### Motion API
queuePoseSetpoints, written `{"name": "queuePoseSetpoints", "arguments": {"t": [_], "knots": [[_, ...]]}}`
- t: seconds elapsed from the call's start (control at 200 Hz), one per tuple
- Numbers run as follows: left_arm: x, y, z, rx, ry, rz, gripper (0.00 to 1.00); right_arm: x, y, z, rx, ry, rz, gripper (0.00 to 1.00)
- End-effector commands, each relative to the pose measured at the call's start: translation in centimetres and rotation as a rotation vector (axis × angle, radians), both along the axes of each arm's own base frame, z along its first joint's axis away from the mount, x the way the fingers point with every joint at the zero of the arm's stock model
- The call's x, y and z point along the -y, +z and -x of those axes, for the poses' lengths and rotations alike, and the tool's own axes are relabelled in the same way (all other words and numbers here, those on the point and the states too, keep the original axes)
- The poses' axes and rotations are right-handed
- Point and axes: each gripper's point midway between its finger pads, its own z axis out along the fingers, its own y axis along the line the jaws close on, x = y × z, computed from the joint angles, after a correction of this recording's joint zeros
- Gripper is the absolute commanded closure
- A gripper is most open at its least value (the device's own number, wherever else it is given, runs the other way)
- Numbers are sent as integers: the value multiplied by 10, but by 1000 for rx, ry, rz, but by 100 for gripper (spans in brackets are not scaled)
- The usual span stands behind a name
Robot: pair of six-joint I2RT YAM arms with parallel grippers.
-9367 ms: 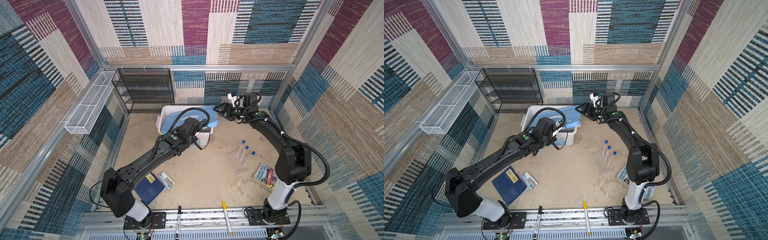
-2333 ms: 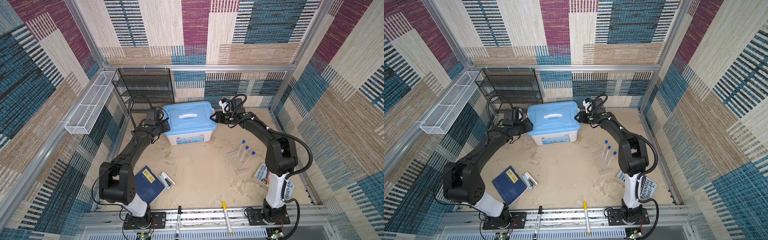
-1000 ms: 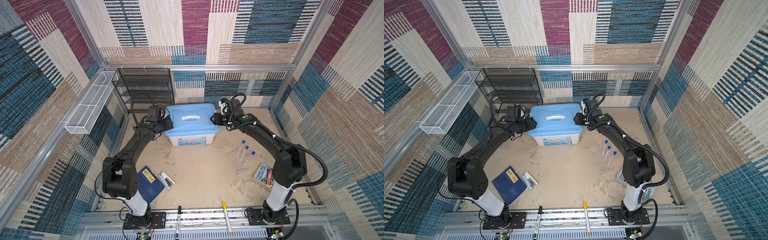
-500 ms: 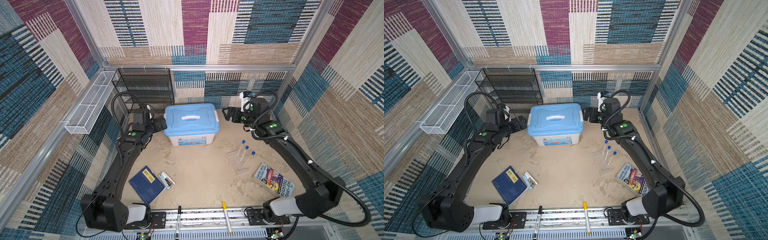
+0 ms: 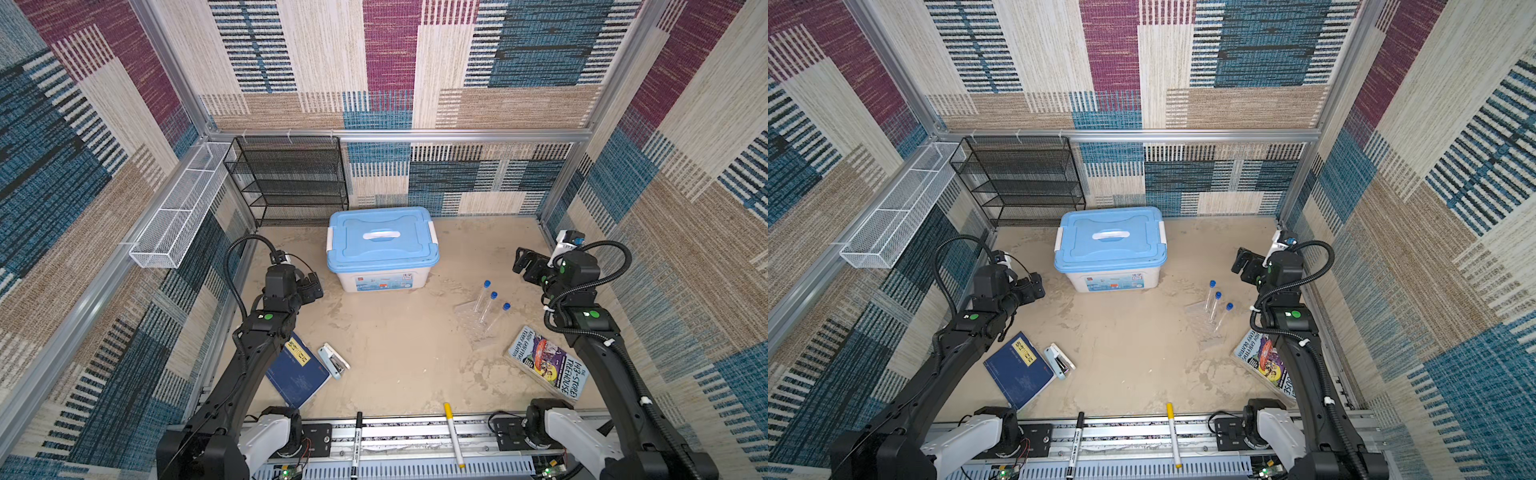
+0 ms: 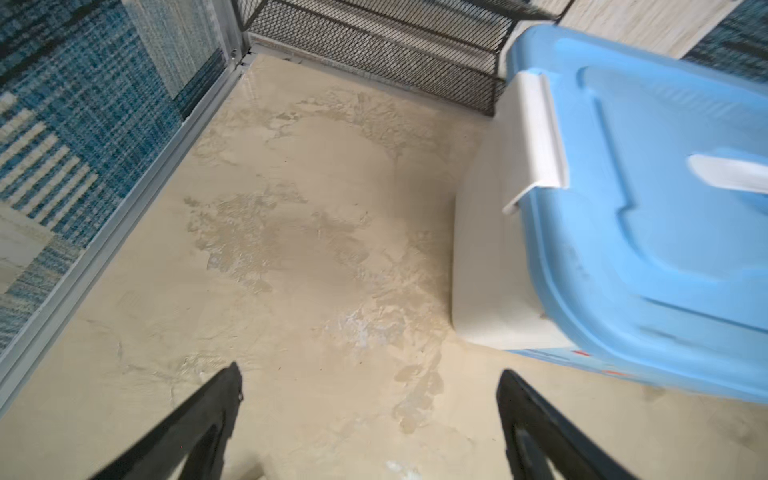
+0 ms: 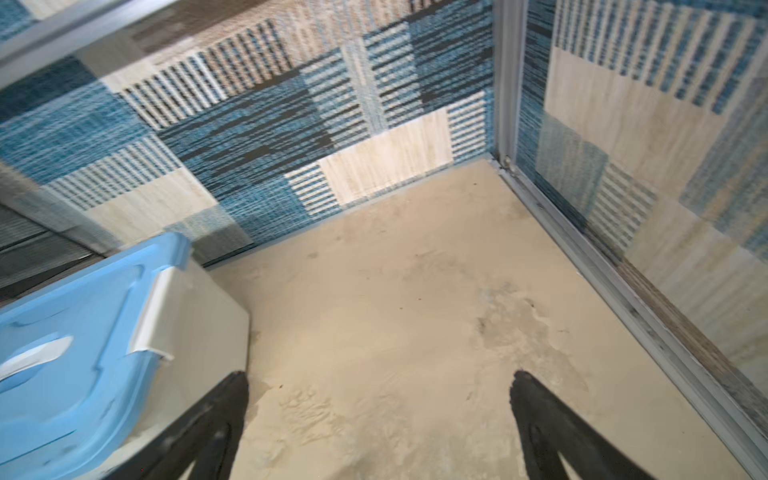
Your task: Organize the chemistry lab equipment
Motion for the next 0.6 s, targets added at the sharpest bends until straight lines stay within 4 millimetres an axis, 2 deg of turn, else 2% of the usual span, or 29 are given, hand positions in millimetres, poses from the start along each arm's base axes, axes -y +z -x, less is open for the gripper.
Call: {"name": "queuePoseSetpoints", "arguments": {"t": [0.0, 0.105, 0.295, 0.491, 0.596], "knots": [[-16, 17, -19, 137, 57, -94, 4, 16, 3, -12, 81, -19, -31, 1], [-16, 12, -28, 154, 42, -132, 3, 38, -20, -9, 87, -85, 24, 1], [-24, -20, -36, 124, 48, -234, 1, 63, -59, 10, 126, -157, 107, 1], [-25, -39, -39, 183, 9, -327, 2, 76, -76, 17, 156, -230, 145, 0], [-22, -56, -42, 135, -13, -328, 2, 71, -86, 14, 174, -204, 141, 0]]}}
